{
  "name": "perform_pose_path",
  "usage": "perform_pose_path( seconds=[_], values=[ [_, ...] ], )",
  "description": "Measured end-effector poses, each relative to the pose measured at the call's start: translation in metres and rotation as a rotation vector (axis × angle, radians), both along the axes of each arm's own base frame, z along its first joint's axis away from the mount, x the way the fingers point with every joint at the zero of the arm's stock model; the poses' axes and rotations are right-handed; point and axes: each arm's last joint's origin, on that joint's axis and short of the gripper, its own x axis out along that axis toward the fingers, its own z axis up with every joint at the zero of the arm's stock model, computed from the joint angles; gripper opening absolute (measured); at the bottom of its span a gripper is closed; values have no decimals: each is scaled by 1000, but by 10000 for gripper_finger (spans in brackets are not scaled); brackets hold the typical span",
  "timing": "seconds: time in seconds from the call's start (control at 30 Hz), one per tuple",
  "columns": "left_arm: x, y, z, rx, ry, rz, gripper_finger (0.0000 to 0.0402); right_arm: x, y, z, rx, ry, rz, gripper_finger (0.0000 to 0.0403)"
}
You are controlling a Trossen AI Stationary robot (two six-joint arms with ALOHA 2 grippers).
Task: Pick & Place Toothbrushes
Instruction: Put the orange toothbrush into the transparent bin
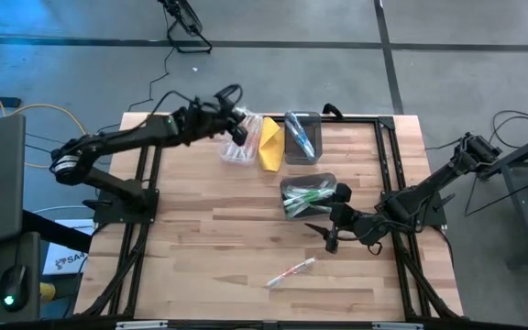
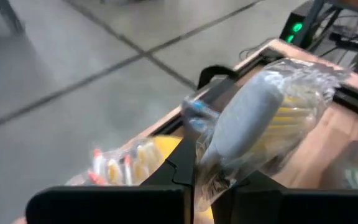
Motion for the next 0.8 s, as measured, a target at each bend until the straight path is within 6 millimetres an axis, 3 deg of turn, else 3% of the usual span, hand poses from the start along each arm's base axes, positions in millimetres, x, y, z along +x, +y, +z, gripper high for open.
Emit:
perform_pose_path(
  seconds=[0.27,0.47,0.63,0.8],
  values=[
    [-1,51,-34,-233,-14,27,10,0,0,0,1,4,-1,287],
    [16,62,-69,-348,38,41,10,0,0,-1,8,17,21,287],
    [24,66,-87,-443,36,63,13,0,1,-2,31,28,40,287],
    [24,67,-90,-483,6,127,75,-1,1,-3,35,35,39,287]
  ],
)
